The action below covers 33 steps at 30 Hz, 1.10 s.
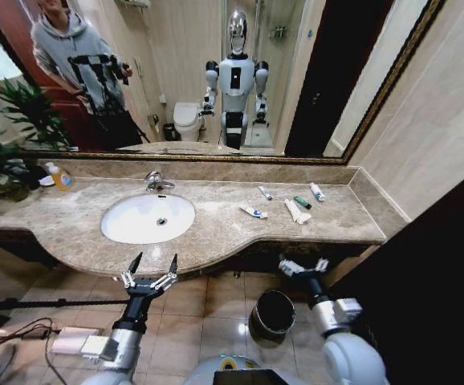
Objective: Pick up the trash from the sink and place it in the trash bin.
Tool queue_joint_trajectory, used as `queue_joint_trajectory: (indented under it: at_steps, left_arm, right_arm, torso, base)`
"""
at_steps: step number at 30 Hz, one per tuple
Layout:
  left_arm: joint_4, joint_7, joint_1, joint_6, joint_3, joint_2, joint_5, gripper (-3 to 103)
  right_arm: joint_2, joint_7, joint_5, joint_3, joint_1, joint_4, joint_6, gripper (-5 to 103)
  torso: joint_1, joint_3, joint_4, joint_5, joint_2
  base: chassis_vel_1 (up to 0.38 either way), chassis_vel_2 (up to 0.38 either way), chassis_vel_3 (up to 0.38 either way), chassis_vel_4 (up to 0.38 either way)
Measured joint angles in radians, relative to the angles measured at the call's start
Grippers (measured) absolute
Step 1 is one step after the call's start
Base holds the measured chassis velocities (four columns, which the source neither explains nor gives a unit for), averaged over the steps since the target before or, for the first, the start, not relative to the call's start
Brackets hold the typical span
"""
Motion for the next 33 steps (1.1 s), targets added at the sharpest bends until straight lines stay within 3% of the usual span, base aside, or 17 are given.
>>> queue_joint_trajectory:
  at_steps: [8, 10, 12, 15, 19, 21, 24, 33]
  left_arm:
    - [0.0, 0.0, 0.0, 0.0, 0.0, 0.0, 0.0, 100]
    - [0.0, 0.0, 0.0, 0.0, 0.0, 0.0, 0.0, 100]
    - [0.0, 0.0, 0.0, 0.0, 0.0, 0.0, 0.0, 100]
    - [0.0, 0.0, 0.0, 0.0, 0.0, 0.0, 0.0, 100]
    - [0.0, 0.0, 0.0, 0.0, 0.0, 0.0, 0.0, 100]
    - [0.0, 0.0, 0.0, 0.0, 0.0, 0.0, 0.0, 100]
    - [0.0, 0.0, 0.0, 0.0, 0.0, 0.0, 0.0, 100]
    - [0.0, 0.0, 0.0, 0.0, 0.0, 0.0, 0.0, 100]
  right_arm:
    - [-0.029, 0.022, 0.011, 0.0, 0.015, 0.029, -0.012, 100]
    - [-0.079, 0.068, 0.031, -0.001, 0.038, 0.084, -0.02, 100]
    - [-0.17, 0.157, 0.069, -0.002, 0.08, 0.187, -0.038, 100]
    - [-0.193, 0.186, 0.055, 0.02, 0.077, 0.213, -0.053, 100]
    - [-0.188, 0.165, 0.009, 0.018, 0.037, 0.198, 0.001, 100]
    - [-0.152, 0.119, -0.075, 0.023, 0.043, 0.149, 0.072, 100]
    - [-0.131, 0.108, -0.136, 0.023, 0.057, 0.116, 0.115, 100]
    - [-0.127, 0.099, -0.08, 0.011, 0.057, 0.12, 0.145, 100]
  torso:
    - [0.0, 0.0, -0.0003, 0.0005, 0.0]
    - [0.0, 0.0, 0.0, 0.0, 0.0]
    - [0.0, 0.0, 0.0003, -0.0001, 0.0]
    - [0.0, 0.0, 0.0002, -0.0003, 0.0]
    - [0.0, 0.0, 0.0, 0.0, 0.0]
    - [0.0, 0.0, 0.0, 0.0002, 0.0]
    - [0.0, 0.0, 0.0001, 0.0004, 0.0]
    - [0.0, 0.0, 0.0, 0.0, 0.0]
  base:
    - [0.0, 0.0, 0.0, 0.0]
    - [0.0, 0.0, 0.0, 0.0]
    - [0.0, 0.0, 0.0, 0.0]
    - [0.0, 0.0, 0.0, 0.0]
    - [0.0, 0.0, 0.0, 0.0]
    - [0.0, 0.0, 0.0, 0.0]
    - [0.0, 0.0, 0.0, 0.0]
    - [0.0, 0.0, 0.0, 0.0]
